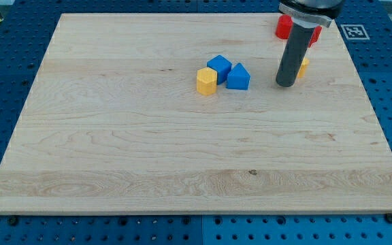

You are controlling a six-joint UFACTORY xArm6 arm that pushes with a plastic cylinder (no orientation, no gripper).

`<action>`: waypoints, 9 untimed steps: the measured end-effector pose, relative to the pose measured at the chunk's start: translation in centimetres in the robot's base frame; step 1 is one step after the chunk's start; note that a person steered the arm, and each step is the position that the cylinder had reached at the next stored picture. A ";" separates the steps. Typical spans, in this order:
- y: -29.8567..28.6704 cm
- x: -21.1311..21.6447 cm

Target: Push the yellow heart to the bottom side of the red star

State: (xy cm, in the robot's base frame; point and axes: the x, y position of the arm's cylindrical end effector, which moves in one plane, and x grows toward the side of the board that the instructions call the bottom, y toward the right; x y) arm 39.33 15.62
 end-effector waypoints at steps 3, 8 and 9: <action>1.3 -3.4; 3.8 -6.1; 3.8 -2.8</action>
